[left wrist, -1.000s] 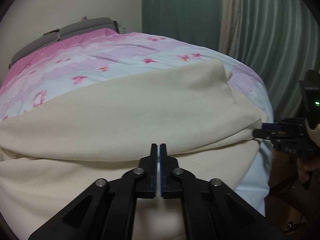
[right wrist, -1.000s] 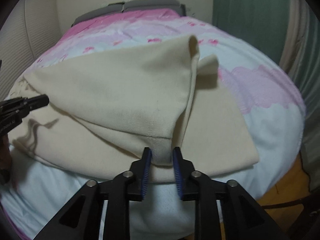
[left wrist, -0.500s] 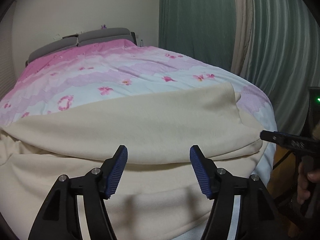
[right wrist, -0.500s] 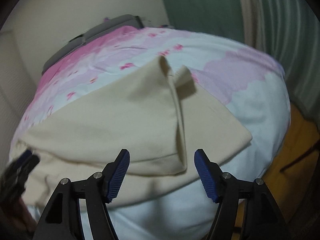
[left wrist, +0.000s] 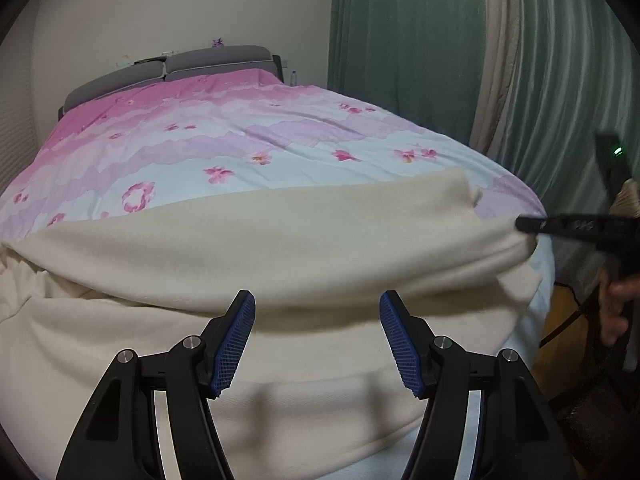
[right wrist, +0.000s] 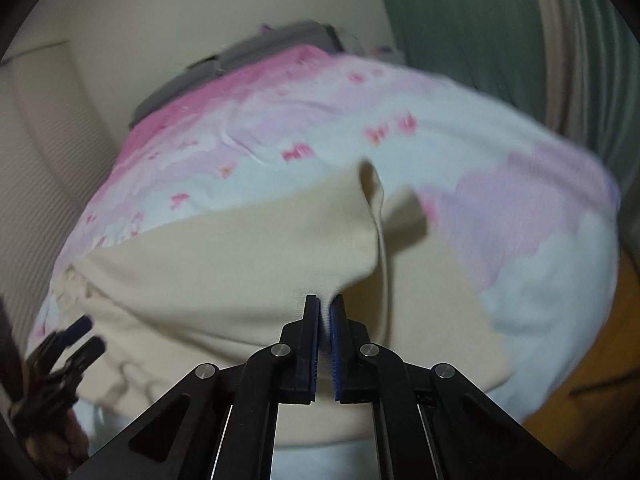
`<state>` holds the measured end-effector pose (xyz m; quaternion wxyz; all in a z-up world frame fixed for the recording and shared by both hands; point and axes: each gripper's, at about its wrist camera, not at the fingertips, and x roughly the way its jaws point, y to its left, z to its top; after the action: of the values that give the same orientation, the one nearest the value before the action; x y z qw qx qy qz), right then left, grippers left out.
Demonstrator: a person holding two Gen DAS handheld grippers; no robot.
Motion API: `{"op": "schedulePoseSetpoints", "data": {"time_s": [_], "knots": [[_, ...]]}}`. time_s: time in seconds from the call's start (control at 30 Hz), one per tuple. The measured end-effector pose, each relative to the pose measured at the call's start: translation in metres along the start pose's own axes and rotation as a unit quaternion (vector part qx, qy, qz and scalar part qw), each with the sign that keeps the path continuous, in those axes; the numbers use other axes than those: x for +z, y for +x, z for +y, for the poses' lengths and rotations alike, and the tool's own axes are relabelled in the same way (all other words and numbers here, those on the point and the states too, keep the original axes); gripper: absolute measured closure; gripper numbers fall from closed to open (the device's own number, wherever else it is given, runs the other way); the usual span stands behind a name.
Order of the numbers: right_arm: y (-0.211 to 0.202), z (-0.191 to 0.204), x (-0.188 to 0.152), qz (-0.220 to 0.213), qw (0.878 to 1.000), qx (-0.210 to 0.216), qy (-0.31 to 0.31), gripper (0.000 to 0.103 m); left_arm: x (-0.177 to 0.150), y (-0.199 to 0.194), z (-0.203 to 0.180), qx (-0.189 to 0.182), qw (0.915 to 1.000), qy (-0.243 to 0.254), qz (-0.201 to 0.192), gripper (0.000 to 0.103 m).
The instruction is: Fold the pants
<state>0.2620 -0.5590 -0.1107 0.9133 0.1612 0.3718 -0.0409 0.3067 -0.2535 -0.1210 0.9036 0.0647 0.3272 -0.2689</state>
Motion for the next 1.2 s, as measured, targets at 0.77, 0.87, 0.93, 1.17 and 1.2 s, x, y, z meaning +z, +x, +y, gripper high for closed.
{"op": "schedulePoseSetpoints", "data": {"time_s": [0.77, 0.87, 0.93, 1.17, 1.2], "knots": [[0.01, -0.01, -0.095, 0.018, 0.984, 0.006, 0.179, 0.047, -0.026, -0.017, -0.03, -0.004, 0.9995, 0.027, 0.014, 0.039], [0.018, -0.002, -0.095, 0.017, 0.97, 0.029, 0.239, 0.047, -0.028, -0.018, -0.019, 0.005, 0.9997, 0.015, 0.017, 0.039], [0.029, 0.002, -0.093, 0.028, 0.962, 0.04, 0.268, 0.047, -0.029, -0.019, -0.012, 0.011, 0.9998, 0.008, 0.015, 0.039], [0.075, 0.003, -0.095, 0.06, 0.937, 0.04, 0.341, 0.059, -0.023, -0.024, 0.009, 0.048, 0.9985, -0.025, -0.006, 0.038], [0.082, -0.002, -0.097, 0.065, 0.931, 0.037, 0.357, 0.073, -0.022, -0.024, 0.012, 0.056, 0.9979, -0.032, -0.007, 0.038]]}}
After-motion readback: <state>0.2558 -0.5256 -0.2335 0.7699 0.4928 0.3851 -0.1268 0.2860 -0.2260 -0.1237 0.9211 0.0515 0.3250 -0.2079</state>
